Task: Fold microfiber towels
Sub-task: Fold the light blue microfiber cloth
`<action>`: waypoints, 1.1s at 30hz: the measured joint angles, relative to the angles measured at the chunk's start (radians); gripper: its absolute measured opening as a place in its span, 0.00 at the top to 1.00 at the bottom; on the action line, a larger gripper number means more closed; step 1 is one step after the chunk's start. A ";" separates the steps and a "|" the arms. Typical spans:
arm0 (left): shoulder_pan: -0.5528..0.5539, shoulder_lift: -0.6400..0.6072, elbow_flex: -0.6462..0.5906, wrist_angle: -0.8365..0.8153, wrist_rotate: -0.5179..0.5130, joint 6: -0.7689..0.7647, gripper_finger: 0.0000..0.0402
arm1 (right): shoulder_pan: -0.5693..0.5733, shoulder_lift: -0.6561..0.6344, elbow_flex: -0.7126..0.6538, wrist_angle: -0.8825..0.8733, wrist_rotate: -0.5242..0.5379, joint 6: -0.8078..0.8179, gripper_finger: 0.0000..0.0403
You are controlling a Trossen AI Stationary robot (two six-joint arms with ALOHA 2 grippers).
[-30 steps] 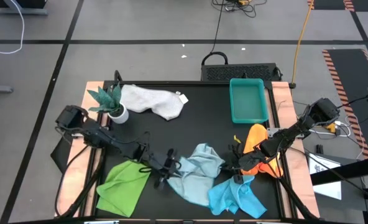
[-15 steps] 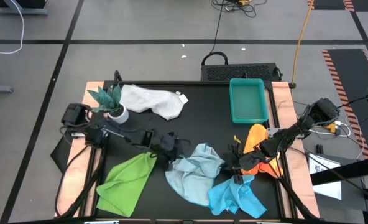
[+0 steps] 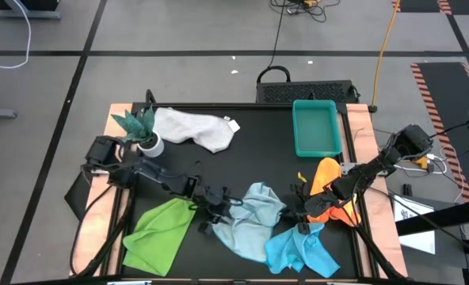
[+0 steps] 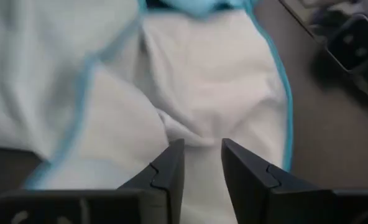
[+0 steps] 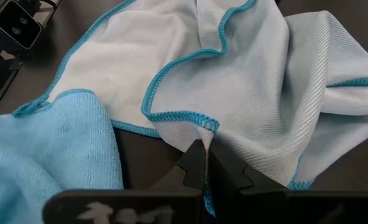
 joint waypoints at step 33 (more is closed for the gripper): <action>0.088 0.012 0.089 -0.277 0.103 -0.072 0.92 | 0.000 0.000 0.000 0.053 0.001 -0.060 1.00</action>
